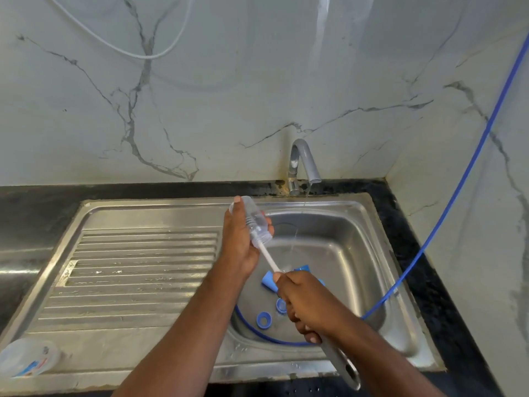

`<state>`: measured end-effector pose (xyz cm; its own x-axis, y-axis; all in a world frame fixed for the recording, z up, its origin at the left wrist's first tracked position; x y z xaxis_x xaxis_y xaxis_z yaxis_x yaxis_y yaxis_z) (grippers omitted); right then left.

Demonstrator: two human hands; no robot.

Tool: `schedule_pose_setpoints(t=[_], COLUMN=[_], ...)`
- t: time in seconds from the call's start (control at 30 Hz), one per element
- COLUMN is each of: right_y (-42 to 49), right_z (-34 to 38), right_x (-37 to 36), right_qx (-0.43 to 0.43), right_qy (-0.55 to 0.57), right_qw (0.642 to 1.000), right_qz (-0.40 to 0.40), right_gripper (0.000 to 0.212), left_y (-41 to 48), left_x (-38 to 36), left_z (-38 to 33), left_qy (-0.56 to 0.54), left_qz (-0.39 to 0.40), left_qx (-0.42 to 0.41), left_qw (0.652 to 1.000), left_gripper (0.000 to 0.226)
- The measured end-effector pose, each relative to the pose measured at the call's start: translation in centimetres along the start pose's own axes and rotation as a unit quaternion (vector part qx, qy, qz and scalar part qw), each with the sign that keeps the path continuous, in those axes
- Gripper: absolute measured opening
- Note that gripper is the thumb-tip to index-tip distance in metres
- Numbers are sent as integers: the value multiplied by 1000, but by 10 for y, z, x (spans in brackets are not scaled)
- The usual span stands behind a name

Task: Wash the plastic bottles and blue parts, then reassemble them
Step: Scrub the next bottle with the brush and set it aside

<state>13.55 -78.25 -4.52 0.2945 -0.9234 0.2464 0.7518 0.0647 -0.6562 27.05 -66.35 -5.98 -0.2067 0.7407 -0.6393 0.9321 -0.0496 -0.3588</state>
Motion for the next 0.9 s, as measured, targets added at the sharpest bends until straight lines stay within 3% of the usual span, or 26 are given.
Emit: schedule_pose_setpoints(t=[0.13,0.23,0.47,0.6,0.7,0.83,0.9], right_y=[2,3,-1,-6,-15,-24,-33], right_z=[7,6,6,-18,-34,-50,-63], right_x=[16,22,33,48,74,99,109], right_qx=[38,59,120,112,104,82,62], right_qy=[55,5,-161,-176,-179,-224,-210], right_qw=[998,997,976,972,966,947,949], right_qz=[-11,-42,-86,-105,-155,-215,-228], right_gripper=[39,38,37,39,34,8,21], left_y=[-8,-3,18,31,28,-8,-24], left_x=[1,3,32,52,43,16,1], left_z=[1,-14,-23,-19,12,79,116], left_qy=[-36,-79,-69,-100,-80,-40,-13], left_qz=[-41,-91,-156,-188,-134,-94,-73], left_qx=[46,29,-15,-23,59,168,214], left_qw=[997,992,985,977,986,980,974], left_gripper=[50,51,46,48,28,8,12])
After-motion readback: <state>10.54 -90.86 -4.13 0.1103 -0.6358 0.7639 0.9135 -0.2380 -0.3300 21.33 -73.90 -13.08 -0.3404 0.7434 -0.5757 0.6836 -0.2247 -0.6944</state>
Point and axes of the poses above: each hand's wrist, its own y-axis towards the middle knuckle, its own x-axis out of the back of the hand, z = x × y, the point moved 10 cm from there along y, towards the middle knuckle, and after that the axes turned 3 degrees about -z, right-handed, at the moved point
